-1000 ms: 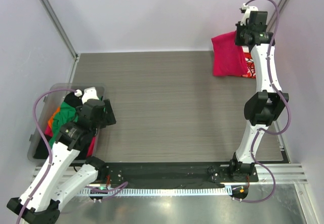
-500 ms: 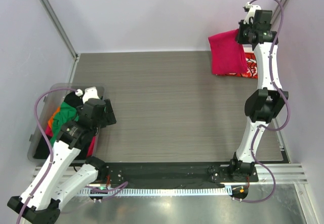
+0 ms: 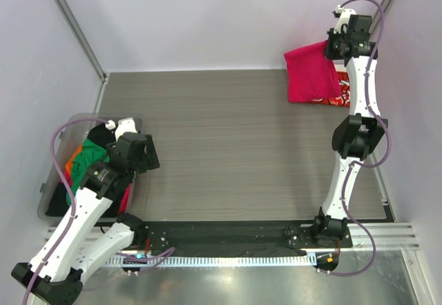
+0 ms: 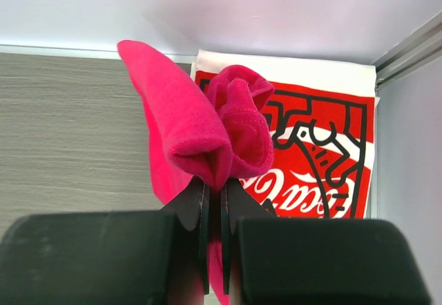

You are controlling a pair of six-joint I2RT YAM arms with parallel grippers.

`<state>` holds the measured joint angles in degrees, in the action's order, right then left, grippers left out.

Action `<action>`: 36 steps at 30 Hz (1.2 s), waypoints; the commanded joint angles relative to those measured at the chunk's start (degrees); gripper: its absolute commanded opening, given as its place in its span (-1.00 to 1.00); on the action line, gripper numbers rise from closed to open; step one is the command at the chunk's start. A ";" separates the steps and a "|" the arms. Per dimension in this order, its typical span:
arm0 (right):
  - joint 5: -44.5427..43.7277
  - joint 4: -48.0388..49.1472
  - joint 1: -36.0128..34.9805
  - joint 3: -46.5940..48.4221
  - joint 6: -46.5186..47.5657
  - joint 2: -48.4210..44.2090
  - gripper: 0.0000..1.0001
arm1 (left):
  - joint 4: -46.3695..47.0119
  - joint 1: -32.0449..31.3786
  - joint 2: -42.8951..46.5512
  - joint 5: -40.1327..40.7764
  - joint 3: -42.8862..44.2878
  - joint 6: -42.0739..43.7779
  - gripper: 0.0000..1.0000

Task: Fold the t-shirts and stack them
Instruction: Neatly place the folded tshirt to the corner, then reset both grippers

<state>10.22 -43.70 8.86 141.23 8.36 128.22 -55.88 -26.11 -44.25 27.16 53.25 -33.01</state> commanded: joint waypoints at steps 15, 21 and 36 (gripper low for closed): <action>-7.19 24.78 4.50 -2.96 6.57 9.57 -0.84 | 2.35 0.53 -1.72 0.35 0.71 -0.47 0.63; -29.00 36.58 4.06 -0.25 -0.78 14.78 1.00 | 2.35 0.62 -1.63 0.18 0.71 -0.38 0.63; -16.49 27.62 -4.82 -35.16 -26.97 -23.69 0.99 | 2.97 2.11 0.83 -1.41 0.80 0.41 0.72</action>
<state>-16.34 -14.59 3.66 114.26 -5.02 117.60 -55.44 -24.60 -44.58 26.13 53.25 -32.75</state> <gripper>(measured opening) 0.995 0.858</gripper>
